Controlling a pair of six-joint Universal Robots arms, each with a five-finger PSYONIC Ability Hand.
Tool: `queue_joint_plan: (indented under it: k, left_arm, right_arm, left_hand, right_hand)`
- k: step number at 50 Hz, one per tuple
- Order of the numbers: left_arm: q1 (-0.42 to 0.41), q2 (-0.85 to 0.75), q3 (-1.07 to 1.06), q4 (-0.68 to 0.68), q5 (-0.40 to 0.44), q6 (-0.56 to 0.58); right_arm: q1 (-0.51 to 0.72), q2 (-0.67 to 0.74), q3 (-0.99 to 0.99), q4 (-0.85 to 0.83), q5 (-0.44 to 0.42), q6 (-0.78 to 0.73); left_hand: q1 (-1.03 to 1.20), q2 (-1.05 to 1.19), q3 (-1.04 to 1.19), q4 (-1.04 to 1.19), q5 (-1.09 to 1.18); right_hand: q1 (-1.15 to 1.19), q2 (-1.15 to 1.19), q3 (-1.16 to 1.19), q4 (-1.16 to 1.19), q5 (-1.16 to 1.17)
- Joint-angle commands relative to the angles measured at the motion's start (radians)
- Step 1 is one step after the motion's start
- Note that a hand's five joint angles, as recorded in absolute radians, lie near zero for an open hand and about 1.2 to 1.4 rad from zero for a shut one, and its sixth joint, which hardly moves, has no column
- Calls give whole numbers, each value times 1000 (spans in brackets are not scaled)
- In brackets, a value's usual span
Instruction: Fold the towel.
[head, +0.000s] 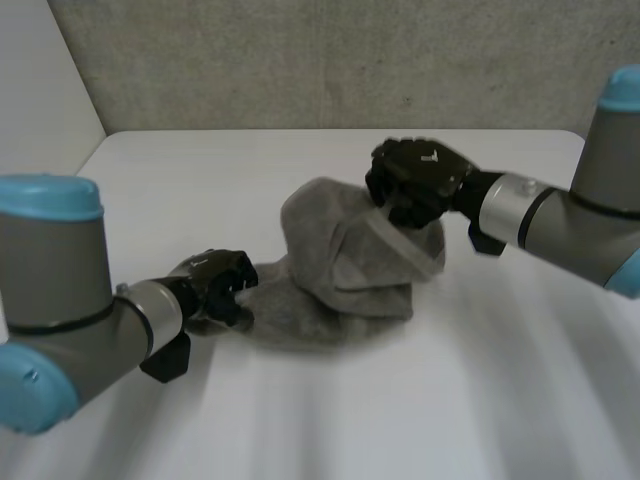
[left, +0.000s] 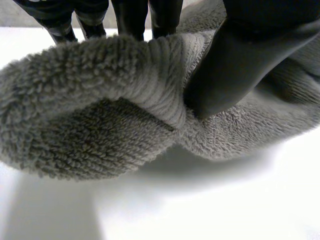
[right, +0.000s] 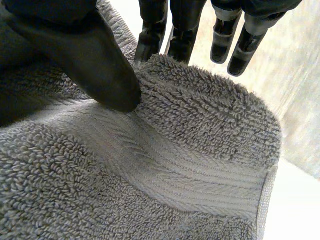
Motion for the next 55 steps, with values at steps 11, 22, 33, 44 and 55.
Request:
queue_joint_plan:
  k: [11, 22, 33, 44, 55]
  left_arm:
    - [-27, 104, -119, 42, -99, 24]
    - [-1, -7, 155, 37, -45, 139]
    - [-27, -271, 431, -24, 241, 137]
    - [-28, -423, 540, -23, 404, 166]
    - [-39, -480, 568, -32, 357, 249]
  right_arm:
    - [-5, -18, 147, 42, 73, -453]
    - [-72, -162, 321, -16, 135, 11]
    - [-155, -227, 543, -139, 138, 315]
    - [-171, -219, 704, -308, 161, 438]
    - [-161, -124, 702, -357, 162, 437]
  left_hand:
    - [-1087, -1071, -43, -50, -1104]
    - [-1087, -1071, -43, -50, -1104]
    - [-1087, -1071, -43, -50, -1104]
    - [-1086, -1070, -43, -50, -1103]
    - [-379, -362, -43, -50, -395]
  right_hand:
    - [-1106, -1043, -7, -60, -1121]
    - [-1106, -1043, -7, -60, -1121]
    - [-1106, -1043, -7, -60, -1121]
    - [-1106, -1043, -7, -60, -1121]
    - [-476, -413, -7, -60, -491]
